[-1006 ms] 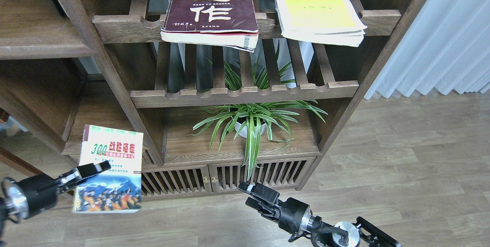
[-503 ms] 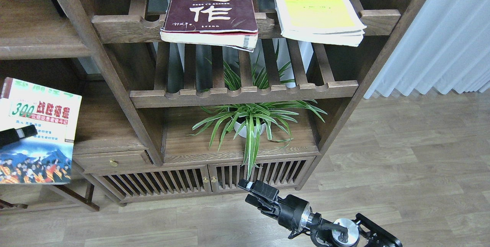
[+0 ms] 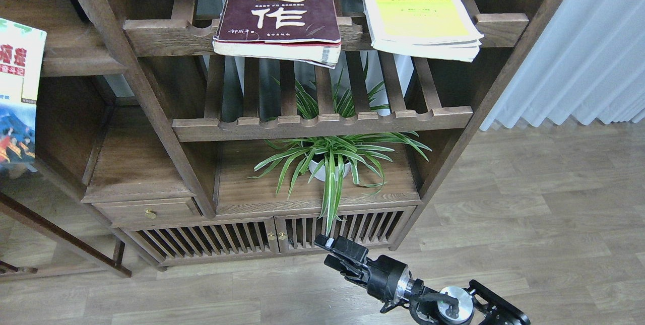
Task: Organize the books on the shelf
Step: 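Carry the small book with the left gripper toward the shelf section at the edge, then place the small book on the upper edge shelf with the left gripper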
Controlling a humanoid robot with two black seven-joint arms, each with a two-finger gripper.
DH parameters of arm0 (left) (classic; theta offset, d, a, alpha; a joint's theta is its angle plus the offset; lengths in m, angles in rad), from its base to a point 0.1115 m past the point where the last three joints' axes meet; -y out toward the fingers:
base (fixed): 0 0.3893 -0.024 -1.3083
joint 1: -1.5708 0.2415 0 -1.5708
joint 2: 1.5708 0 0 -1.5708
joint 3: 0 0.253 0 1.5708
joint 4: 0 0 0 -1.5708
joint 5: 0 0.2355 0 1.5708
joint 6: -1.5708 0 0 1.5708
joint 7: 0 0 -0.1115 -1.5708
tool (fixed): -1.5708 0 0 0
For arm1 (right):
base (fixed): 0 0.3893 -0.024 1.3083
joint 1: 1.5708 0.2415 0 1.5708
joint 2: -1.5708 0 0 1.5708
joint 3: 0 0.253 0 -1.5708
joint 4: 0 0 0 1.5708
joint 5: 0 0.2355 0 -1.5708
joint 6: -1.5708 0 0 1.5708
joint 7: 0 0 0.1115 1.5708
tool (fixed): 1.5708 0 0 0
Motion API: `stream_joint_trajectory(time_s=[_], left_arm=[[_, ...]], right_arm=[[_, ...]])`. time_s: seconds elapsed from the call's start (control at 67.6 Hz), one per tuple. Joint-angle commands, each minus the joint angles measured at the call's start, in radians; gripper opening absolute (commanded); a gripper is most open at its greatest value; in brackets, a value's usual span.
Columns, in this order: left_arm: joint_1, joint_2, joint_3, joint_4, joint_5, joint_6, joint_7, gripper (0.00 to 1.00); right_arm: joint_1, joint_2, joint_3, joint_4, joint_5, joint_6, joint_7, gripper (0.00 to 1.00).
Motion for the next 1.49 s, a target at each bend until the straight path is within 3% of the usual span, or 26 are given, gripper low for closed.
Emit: stream_joint_trajectory(time_s=[0.0,0.222,0.355,0.548,0.799,1.08,1.48], left_arm=[[-0.004,0.012,-0.035,0.008,0.0,0.0,0.001,0.0],[-0.107,-0.004,-0.011,0.074,0.001,0.0,0.013,0.0],[-0.174,-0.024,0.026,0.126,0.003,0.0,0.055,0.0],[-0.265,-0.114,0.078,0.186,0.003,0.0,0.128,0.0],[-0.387,-0.267,0.09,0.319,0.003,0.0,0.256,0.0],[-0.449,-0.343,0.101,0.431,0.004,0.0,0.262,0.0],[-0.667,-0.447,0.253,0.565,0.007,0.0,0.264,0.0]], right_arm=[[0.001,0.0,0.002,-0.002,0.0,0.0,0.0,1.0],[0.001,0.0,0.002,-0.006,0.0,0.0,0.0,1.0],[0.001,0.0,0.002,-0.006,0.0,0.0,0.0,1.0],[0.001,0.0,-0.001,0.0,0.0,0.0,0.0,1.0],[-0.005,0.0,0.002,0.005,0.0,0.0,0.0,1.0],[-0.008,0.0,0.005,0.005,0.0,0.0,0.0,1.0],[-0.008,0.0,0.005,0.003,0.0,0.0,0.0,1.0]])
